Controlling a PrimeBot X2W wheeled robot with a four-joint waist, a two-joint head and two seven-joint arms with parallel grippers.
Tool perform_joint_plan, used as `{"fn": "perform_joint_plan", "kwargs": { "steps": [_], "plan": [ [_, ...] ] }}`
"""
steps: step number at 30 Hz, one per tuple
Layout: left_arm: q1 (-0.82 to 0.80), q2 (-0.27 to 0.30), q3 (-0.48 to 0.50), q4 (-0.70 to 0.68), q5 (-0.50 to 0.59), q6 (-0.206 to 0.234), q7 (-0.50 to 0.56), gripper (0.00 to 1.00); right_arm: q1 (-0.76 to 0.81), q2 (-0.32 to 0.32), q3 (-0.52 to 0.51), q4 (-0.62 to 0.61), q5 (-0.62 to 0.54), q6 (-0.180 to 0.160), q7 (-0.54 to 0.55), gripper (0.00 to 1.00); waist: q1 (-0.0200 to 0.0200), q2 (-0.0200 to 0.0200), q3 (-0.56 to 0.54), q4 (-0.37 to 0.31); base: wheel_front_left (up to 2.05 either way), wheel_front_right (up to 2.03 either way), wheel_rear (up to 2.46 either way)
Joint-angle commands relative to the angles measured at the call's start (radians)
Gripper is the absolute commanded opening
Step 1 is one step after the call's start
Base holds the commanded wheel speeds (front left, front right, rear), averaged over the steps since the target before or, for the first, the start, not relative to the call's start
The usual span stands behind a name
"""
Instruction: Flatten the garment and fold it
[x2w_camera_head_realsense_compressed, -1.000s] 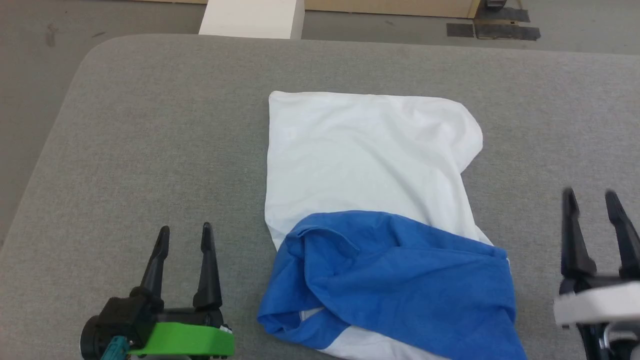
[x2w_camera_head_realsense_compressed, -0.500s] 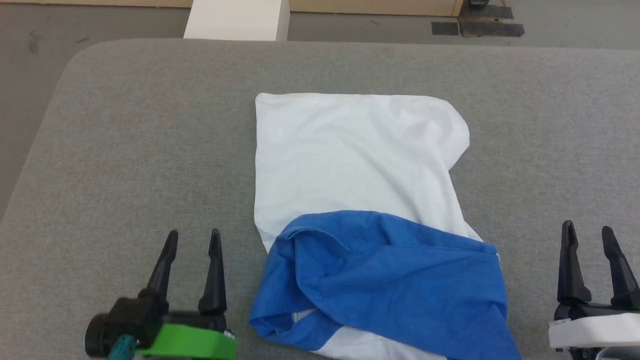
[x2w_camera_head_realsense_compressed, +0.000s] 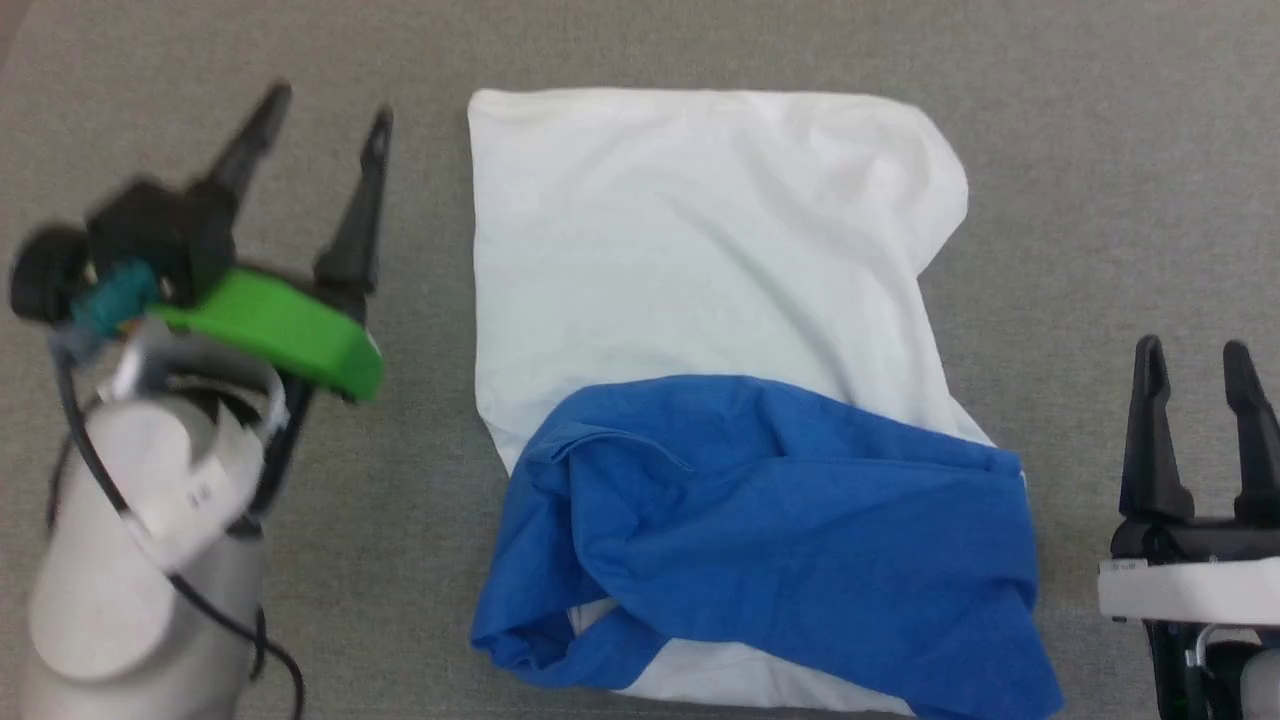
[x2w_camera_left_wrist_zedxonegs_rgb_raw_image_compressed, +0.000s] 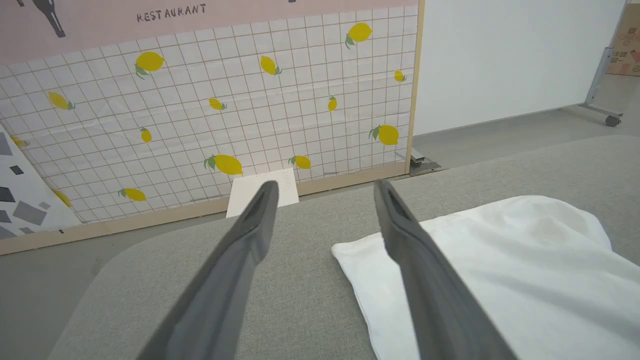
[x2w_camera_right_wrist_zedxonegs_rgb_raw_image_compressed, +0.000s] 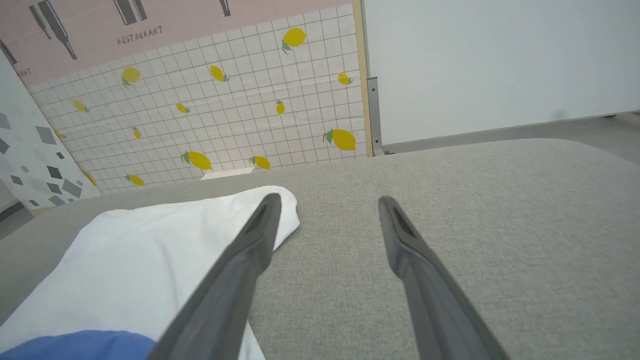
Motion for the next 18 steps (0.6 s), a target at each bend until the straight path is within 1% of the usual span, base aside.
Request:
{"fn": "perform_joint_plan", "kwargs": {
  "steps": [1,3,8,11,13,15,18],
  "plan": [
    [-0.062,0.023,-0.006,0.013,-0.034,-0.005,0.043,1.00,-0.028,0.002,0.007,-0.009,-0.003,-0.001,-0.003,1.00,0.0000,0.0000,0.108,-0.016,0.00,0.00,0.00],
    [-0.134,0.062,-0.026,0.047,-0.068,-0.006,0.133,1.00,-0.042,0.002,0.014,-0.017,-0.004,-0.001,-0.003,1.00,0.0000,0.0000,0.136,-0.024,0.00,0.00,0.00],
    [-0.281,0.133,-0.065,0.131,-0.155,-0.008,0.314,1.00,-0.058,0.002,0.023,-0.017,0.007,-0.001,-0.005,1.00,0.0000,0.0000,0.188,-0.051,0.00,0.00,0.00],
    [-0.343,0.141,-0.077,0.186,-0.218,-0.008,0.420,1.00,-0.064,0.002,0.025,-0.012,0.012,-0.001,-0.010,1.00,0.0000,0.0000,0.214,-0.064,0.00,0.00,0.00],
    [-0.379,0.149,-0.095,0.214,-0.241,-0.008,0.482,1.00,-0.070,0.002,0.025,-0.009,0.013,-0.001,-0.013,1.00,0.0000,0.0000,0.232,-0.072,0.00,0.00,0.00],
    [-0.422,0.146,-0.104,0.247,-0.261,-0.008,0.531,1.00,-0.080,0.002,0.027,-0.006,0.015,-0.001,-0.017,1.00,0.0000,0.0000,0.256,-0.082,0.00,0.00,0.00],
    [-0.457,0.140,-0.112,0.275,-0.270,-0.005,0.566,1.00,-0.089,0.002,0.027,-0.001,0.017,-0.001,-0.020,1.00,0.0000,0.0000,0.277,-0.091,0.00,0.00,0.00]
  ]
}}
